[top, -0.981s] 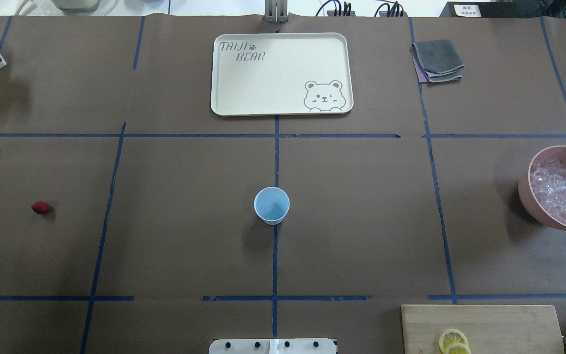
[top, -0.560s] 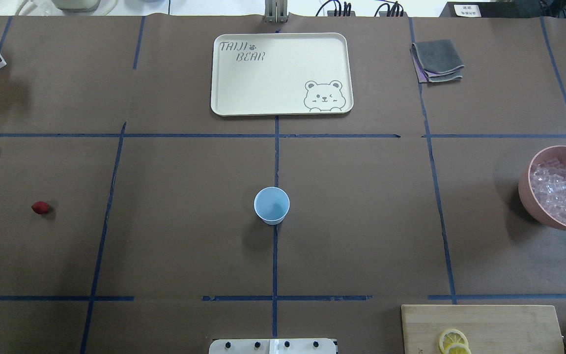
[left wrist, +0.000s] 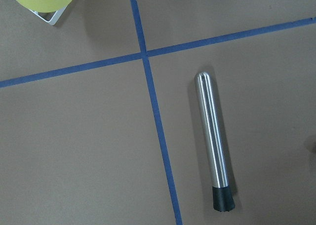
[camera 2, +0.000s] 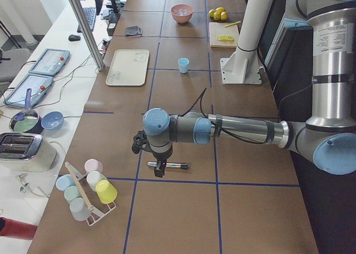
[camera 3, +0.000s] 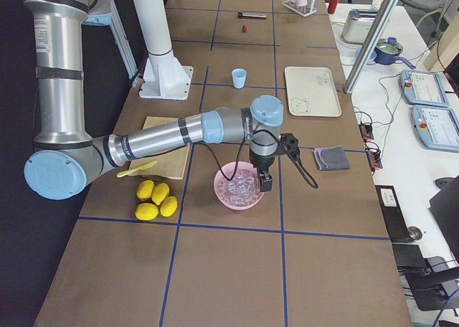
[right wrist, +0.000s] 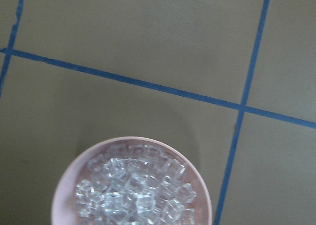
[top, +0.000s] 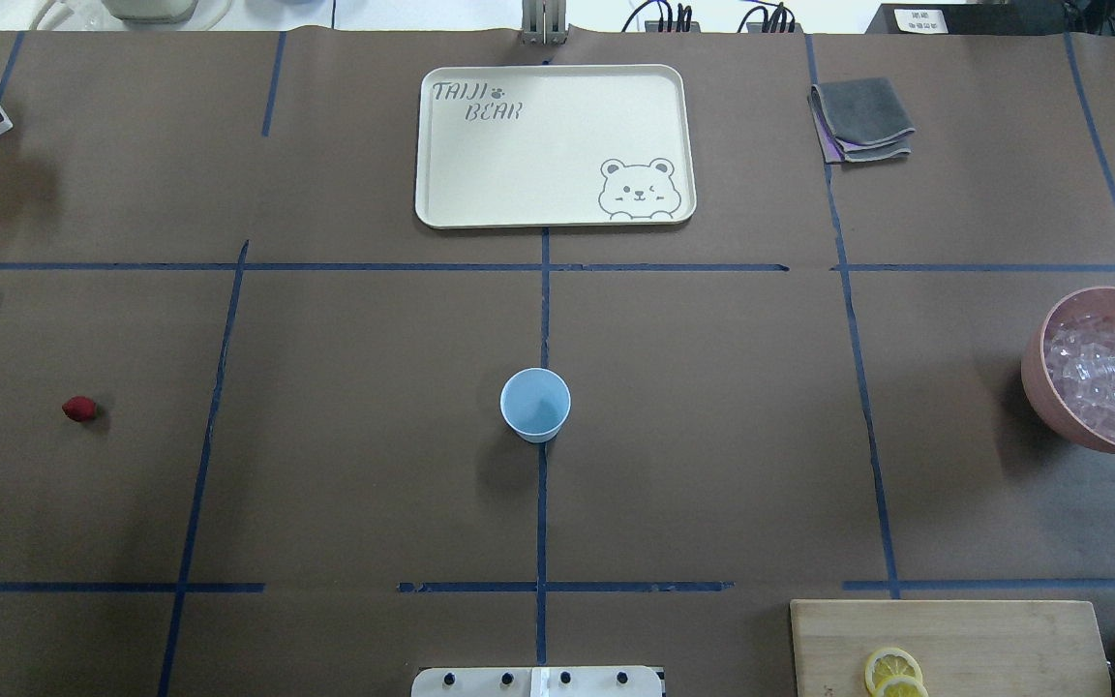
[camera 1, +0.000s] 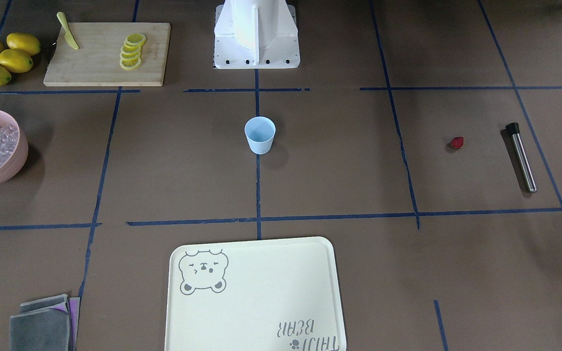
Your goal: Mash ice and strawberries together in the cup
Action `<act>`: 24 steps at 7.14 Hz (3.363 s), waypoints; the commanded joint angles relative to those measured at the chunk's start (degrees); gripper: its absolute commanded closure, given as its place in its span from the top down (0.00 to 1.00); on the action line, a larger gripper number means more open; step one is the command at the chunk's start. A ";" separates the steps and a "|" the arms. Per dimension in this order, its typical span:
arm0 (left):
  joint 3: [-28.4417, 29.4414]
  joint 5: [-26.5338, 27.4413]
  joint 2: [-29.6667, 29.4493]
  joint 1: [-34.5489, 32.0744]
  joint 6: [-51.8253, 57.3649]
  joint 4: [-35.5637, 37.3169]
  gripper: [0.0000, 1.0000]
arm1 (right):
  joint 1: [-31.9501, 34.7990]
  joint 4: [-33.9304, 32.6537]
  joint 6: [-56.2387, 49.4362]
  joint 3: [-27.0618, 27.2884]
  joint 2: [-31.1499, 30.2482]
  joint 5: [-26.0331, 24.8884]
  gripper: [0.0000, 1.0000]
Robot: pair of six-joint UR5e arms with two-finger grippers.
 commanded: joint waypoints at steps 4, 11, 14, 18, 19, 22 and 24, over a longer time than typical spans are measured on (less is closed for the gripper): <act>0.07 -0.12 0.18 0.07 0.00 0.09 1.00 | -12.70 18.26 9.45 -2.66 -4.47 -4.24 0.96; -0.10 -0.12 0.18 -0.02 0.00 0.00 1.00 | -15.61 20.67 10.33 -5.83 -5.90 -2.75 0.69; -0.10 -0.12 0.18 0.07 0.00 0.00 1.00 | -17.18 20.58 11.65 -6.00 -5.99 -2.83 0.65; -0.10 -0.21 0.18 0.07 0.00 0.00 1.00 | -17.63 20.76 11.21 -6.09 -7.83 -3.18 0.62; -0.10 -0.21 0.18 -0.02 0.00 0.00 1.00 | -17.63 20.76 11.21 -6.09 -7.92 -3.36 0.62; -0.10 -0.21 0.18 0.07 0.00 0.00 1.00 | -18.07 20.67 11.65 -6.09 -7.75 -3.36 0.59; -0.10 -0.21 0.18 0.07 0.00 0.00 1.00 | -18.42 20.84 11.56 -7.31 -7.40 -3.45 0.58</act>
